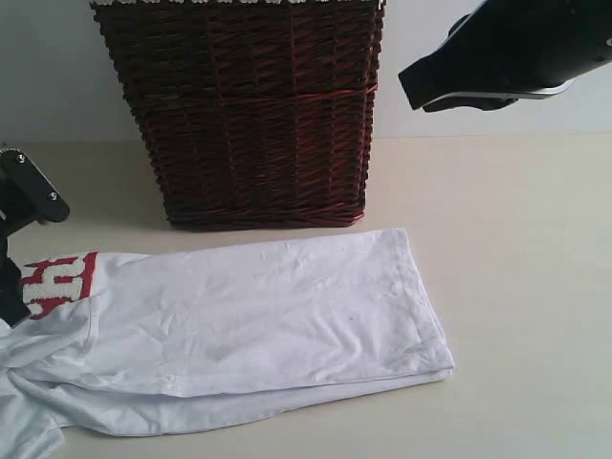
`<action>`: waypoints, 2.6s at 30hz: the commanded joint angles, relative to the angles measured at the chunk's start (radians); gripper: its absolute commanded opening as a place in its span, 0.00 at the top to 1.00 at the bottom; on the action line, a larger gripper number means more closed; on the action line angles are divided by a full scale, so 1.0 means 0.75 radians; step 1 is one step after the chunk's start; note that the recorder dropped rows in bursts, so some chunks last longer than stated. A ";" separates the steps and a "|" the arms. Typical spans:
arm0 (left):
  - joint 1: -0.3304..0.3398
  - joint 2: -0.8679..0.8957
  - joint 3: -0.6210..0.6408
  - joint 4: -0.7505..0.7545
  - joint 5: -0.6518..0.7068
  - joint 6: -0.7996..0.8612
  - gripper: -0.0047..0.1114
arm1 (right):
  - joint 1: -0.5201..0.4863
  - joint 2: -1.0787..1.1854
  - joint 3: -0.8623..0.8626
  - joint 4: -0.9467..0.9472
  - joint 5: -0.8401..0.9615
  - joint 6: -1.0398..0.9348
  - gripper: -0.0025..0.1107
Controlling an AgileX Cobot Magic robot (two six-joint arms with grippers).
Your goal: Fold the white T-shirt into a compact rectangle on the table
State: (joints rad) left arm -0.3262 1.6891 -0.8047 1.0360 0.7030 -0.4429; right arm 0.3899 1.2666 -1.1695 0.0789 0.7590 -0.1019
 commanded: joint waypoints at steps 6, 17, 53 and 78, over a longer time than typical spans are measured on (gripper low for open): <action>-0.022 -0.044 -0.057 -0.050 -0.076 -0.088 0.55 | -0.007 -0.010 -0.009 0.032 -0.018 -0.002 0.91; -0.031 0.028 -0.064 -1.526 -0.168 1.223 0.76 | -0.007 -0.010 -0.009 0.035 -0.008 -0.002 0.91; 0.135 0.196 -0.199 -0.800 0.211 0.870 0.56 | -0.007 -0.010 -0.009 0.035 -0.021 -0.002 0.91; 0.157 0.162 -0.265 -0.423 -0.205 0.512 0.74 | -0.007 -0.010 -0.009 0.035 -0.019 -0.002 0.91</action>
State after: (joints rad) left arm -0.2094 1.8178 -0.9966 0.5911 0.5567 0.0824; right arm 0.3899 1.2666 -1.1695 0.1020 0.7551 -0.1019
